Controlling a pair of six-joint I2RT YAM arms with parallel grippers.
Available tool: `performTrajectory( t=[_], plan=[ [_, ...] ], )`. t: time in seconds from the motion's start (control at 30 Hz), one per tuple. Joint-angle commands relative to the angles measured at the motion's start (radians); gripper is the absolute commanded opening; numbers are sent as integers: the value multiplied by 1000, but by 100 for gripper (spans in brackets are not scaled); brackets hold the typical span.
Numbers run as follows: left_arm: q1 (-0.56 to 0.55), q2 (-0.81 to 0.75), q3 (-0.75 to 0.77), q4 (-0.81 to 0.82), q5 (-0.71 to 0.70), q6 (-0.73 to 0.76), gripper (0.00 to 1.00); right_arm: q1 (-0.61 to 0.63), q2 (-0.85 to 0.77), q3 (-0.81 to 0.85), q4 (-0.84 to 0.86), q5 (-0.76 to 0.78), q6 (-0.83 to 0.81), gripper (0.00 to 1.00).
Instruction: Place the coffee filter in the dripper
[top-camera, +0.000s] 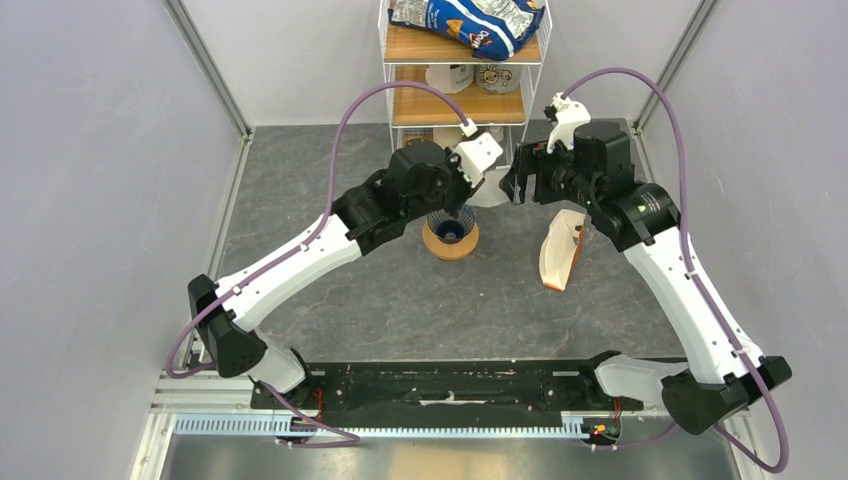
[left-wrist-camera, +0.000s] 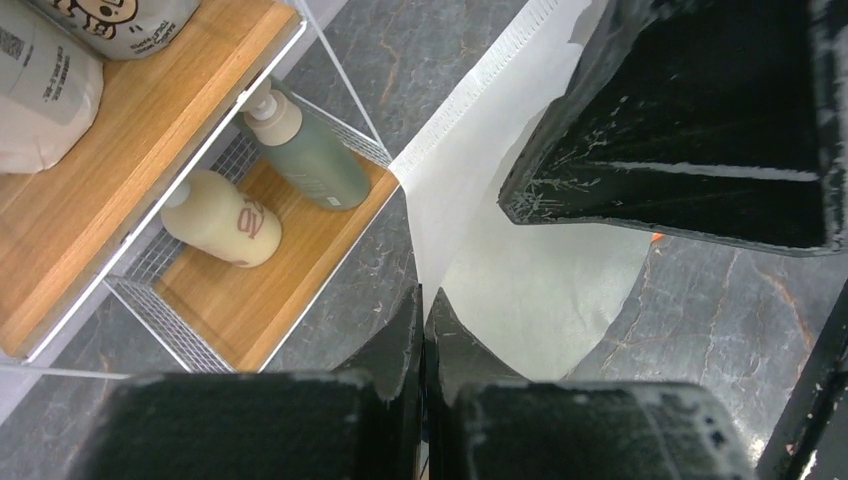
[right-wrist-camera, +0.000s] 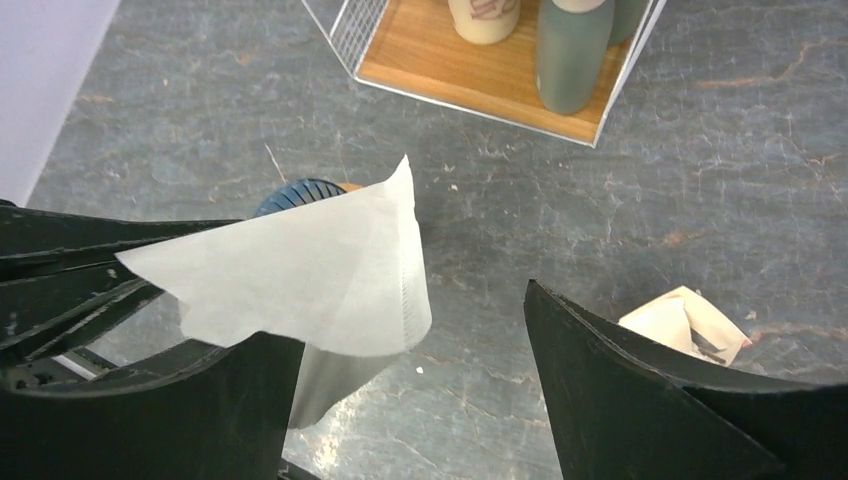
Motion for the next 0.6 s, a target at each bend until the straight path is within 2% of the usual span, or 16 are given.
performTrajectory(
  t=[0.0, 0.2, 0.37, 0.57],
  plan=[
    [-1, -26, 9, -27, 80, 91, 2, -2, 4, 36, -39, -2, -62, 84],
    [-1, 5, 56, -110, 122, 136, 2, -1, 25, 66, -66, -15, -120, 83],
    [-1, 22, 75, -141, 142, 144, 2, -1, 39, 77, -90, -86, -179, 84],
    [-1, 22, 73, -140, 145, 147, 2, -1, 49, 85, -103, -119, -194, 66]
  ],
)
